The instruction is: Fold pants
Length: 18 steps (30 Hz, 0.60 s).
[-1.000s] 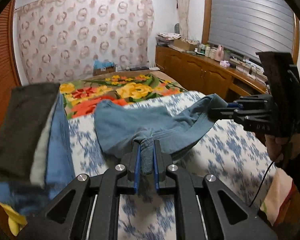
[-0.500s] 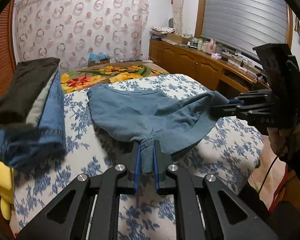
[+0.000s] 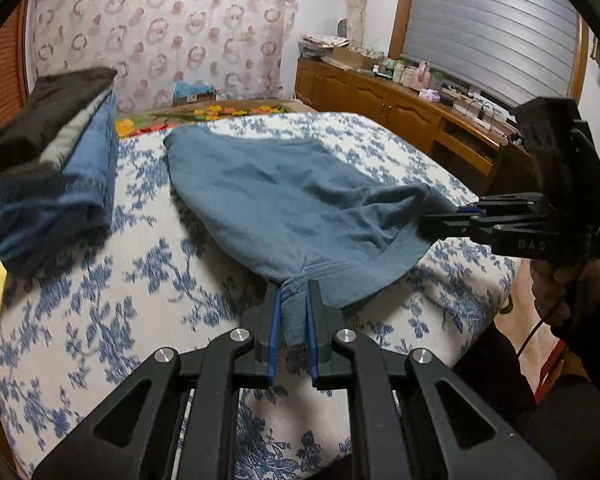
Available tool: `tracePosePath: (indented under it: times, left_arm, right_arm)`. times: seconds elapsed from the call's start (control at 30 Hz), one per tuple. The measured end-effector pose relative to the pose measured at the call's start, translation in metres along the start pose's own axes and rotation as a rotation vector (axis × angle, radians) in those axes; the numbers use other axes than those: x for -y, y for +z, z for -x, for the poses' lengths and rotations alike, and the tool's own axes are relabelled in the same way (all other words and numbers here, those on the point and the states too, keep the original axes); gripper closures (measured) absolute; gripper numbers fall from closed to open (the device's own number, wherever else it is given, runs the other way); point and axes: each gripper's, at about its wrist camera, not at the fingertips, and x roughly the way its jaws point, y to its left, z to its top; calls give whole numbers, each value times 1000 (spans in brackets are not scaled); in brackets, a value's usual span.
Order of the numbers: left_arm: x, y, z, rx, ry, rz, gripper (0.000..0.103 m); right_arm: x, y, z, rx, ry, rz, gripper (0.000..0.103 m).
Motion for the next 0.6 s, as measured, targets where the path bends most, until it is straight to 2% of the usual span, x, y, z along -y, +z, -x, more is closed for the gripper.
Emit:
tracePosePath:
  times: [0.3, 0.6]
  left_arm:
    - [6, -10, -8, -22, 0, 7, 91]
    - [14, -15, 11, -3, -28, -3, 91]
  right_arm:
    - [-3, -11, -3, 1, -15, -3, 88]
    - [-2, -25, 14, 34, 0, -6, 88]
